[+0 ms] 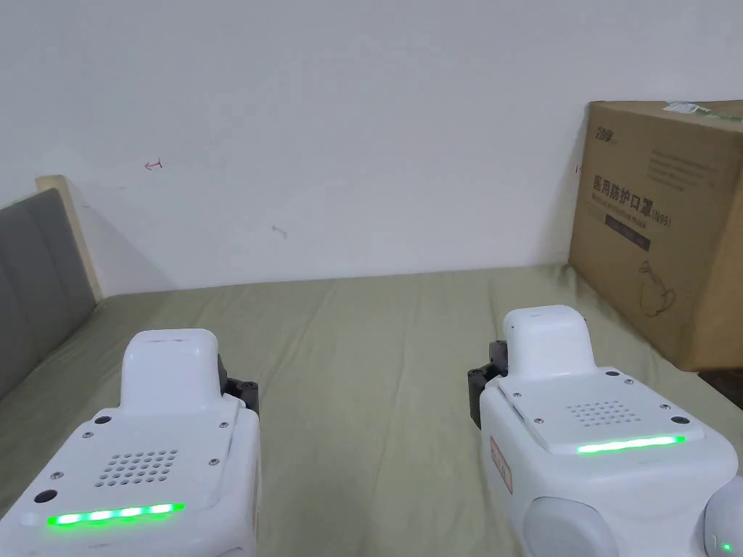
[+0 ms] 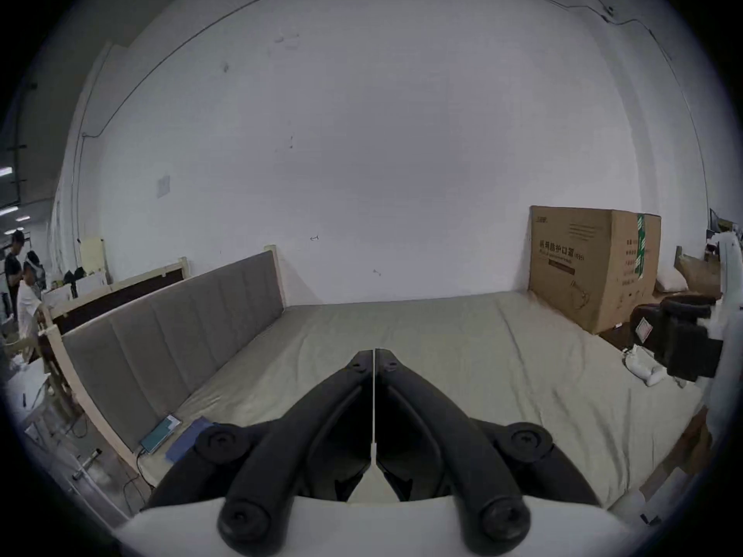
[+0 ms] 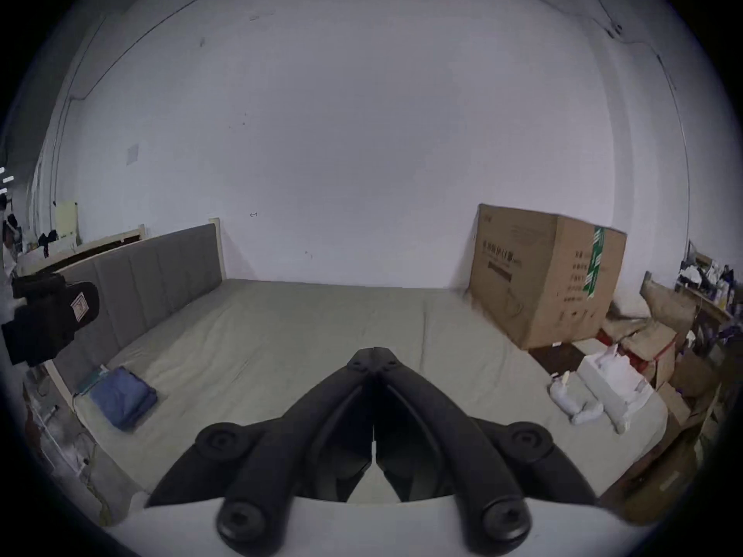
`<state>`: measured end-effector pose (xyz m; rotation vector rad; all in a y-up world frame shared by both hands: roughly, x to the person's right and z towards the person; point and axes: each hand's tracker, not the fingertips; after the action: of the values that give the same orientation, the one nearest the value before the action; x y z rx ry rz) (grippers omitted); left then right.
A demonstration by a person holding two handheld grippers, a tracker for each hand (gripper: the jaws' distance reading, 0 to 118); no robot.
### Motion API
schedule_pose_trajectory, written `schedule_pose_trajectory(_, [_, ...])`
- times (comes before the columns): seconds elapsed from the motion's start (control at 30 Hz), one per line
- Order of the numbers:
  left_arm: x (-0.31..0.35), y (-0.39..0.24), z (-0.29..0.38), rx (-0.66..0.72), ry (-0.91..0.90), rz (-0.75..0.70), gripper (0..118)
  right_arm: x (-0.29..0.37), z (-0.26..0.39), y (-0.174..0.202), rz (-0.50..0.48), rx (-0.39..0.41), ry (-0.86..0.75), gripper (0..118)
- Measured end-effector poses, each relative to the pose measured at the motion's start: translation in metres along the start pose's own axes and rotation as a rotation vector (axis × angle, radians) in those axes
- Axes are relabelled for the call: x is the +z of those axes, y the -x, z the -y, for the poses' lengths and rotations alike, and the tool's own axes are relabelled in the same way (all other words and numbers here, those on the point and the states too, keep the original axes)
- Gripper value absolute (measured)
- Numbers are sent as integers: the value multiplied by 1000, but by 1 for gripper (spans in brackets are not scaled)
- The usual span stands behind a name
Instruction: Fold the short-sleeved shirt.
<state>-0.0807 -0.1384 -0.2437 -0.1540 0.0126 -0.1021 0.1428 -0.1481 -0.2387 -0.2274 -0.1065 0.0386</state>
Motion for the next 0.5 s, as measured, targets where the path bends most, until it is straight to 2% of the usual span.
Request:
schedule_pose_trajectory(0.3, [3,2,2,17,-17,52,1,2,3,-3,29,-24,2,0])
schedule_pose_trajectory(0.37, [4,1,2,15,-31,63,5,1,4,-4,41,-20,1,0])
schedule_pose_trajectory(0.4, [4,1,3,25,-40,72,10,1,5,-5,45,-17,-2,0])
schedule_pose_trajectory(0.43, [4,2,4,36,-44,76,22,1,5,-5,48,-16,-7,3])
schedule_pose_trajectory(0.5, [3,5,6,104,-55,105,58,2,5,-6,58,-16,-13,18])
